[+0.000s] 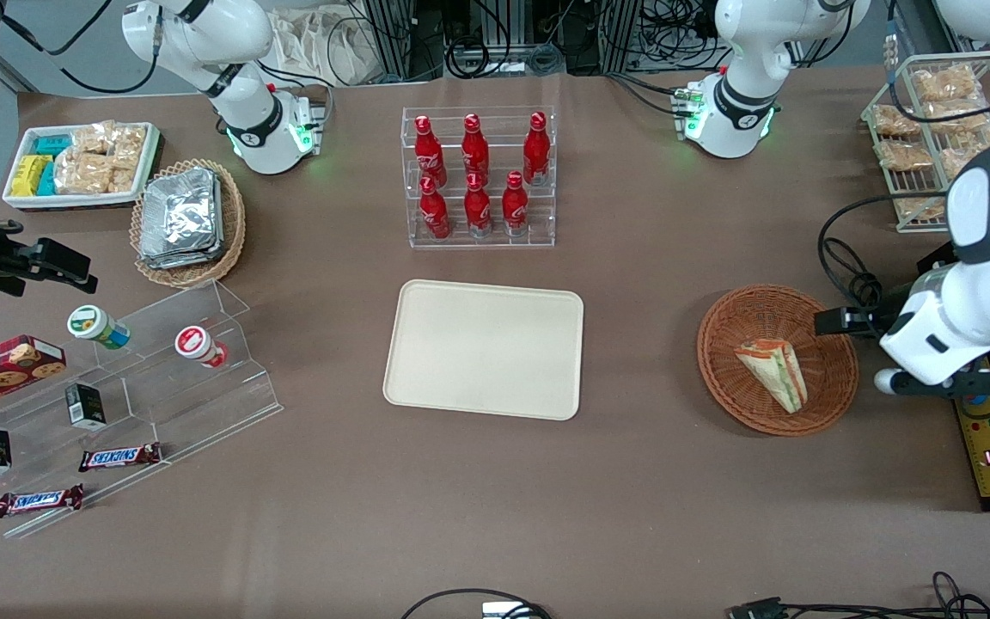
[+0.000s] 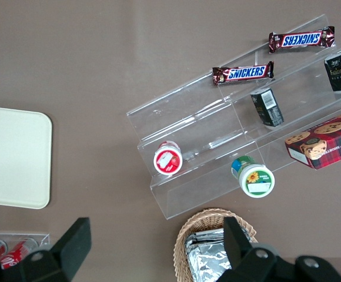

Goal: Place sandwich from basket to tray
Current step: 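Lower the left gripper over the wrapped sandwich in the wicker basket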

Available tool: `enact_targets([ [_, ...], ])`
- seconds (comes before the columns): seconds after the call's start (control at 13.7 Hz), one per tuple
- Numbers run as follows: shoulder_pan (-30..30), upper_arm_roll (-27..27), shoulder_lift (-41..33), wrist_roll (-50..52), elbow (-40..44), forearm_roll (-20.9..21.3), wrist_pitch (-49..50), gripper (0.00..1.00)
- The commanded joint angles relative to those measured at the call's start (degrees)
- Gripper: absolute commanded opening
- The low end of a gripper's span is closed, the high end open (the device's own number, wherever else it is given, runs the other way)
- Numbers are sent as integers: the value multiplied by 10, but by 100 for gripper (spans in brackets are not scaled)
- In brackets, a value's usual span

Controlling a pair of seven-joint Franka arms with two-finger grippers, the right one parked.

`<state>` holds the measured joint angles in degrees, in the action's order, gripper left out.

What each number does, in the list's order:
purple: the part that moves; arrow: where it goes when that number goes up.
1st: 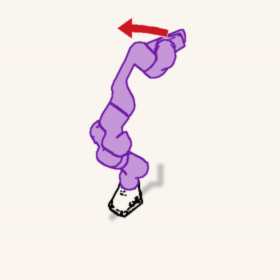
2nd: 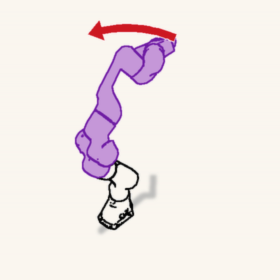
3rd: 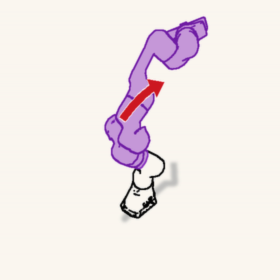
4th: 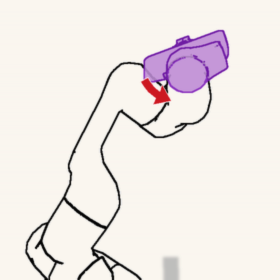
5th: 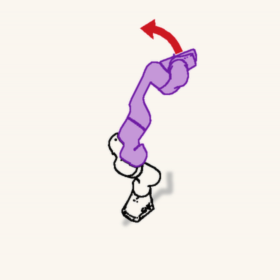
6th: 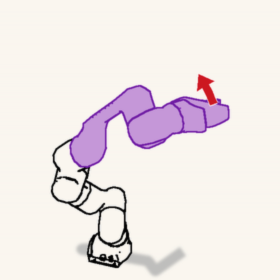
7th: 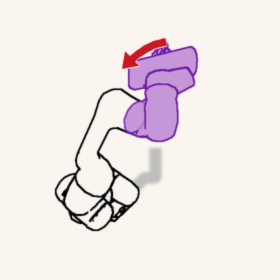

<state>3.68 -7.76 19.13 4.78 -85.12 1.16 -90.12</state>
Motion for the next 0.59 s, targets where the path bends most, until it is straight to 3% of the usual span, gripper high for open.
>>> enact_targets([
  [0.0,2,-1,7,91,-43,2,-40,100],
  [0.29,1,-1,10,296,-158,2,-192,100],
  [0.51,2,2,29,341,-198,2,-275,100],
])
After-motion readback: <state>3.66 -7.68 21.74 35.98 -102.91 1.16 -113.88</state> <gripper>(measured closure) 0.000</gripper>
